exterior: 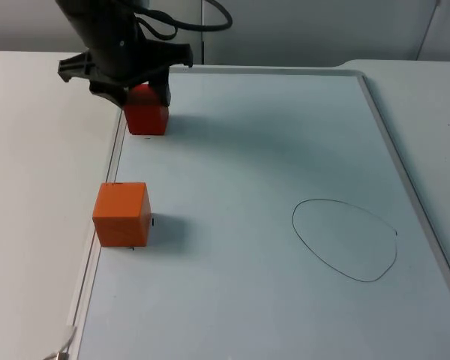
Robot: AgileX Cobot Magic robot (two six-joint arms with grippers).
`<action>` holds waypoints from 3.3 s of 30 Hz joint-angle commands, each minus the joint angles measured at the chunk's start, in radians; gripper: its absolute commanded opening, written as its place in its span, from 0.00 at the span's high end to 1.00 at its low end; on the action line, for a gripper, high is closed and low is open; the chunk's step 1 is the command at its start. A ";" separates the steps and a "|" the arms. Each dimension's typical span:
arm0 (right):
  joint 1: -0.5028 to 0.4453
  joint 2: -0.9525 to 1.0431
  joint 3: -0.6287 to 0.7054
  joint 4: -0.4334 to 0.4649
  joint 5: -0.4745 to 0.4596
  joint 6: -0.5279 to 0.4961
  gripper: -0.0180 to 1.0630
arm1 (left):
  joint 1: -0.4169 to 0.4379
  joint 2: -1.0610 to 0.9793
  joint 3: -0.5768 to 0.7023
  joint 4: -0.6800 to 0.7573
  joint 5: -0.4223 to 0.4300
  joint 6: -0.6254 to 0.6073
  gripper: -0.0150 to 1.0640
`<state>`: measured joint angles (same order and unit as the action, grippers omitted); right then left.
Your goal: Pick up one cube with the left hand and another cube with the right hand. First place the cube in the right hand at the target position, then stack the cube in the left hand on top.
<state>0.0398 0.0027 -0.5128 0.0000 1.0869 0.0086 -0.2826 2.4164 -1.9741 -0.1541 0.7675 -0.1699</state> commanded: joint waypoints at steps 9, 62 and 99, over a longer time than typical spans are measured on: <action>0.003 -0.003 0.004 0.000 -0.008 -0.003 0.02 | -0.004 -0.003 -0.346 0.031 0.389 0.019 0.70; 0.003 0.050 -0.010 0.250 0.000 -0.298 0.02 | -0.039 -1.550 1.161 0.037 0.173 0.260 0.98; 0.748 1.924 -1.016 0.027 -0.235 -0.580 0.17 | -0.039 -1.618 1.187 0.030 0.183 0.192 0.98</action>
<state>0.7612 1.8852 -1.5183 0.0581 0.8828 -0.5731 -0.3145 0.8042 -0.7901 -0.1156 0.9647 0.0287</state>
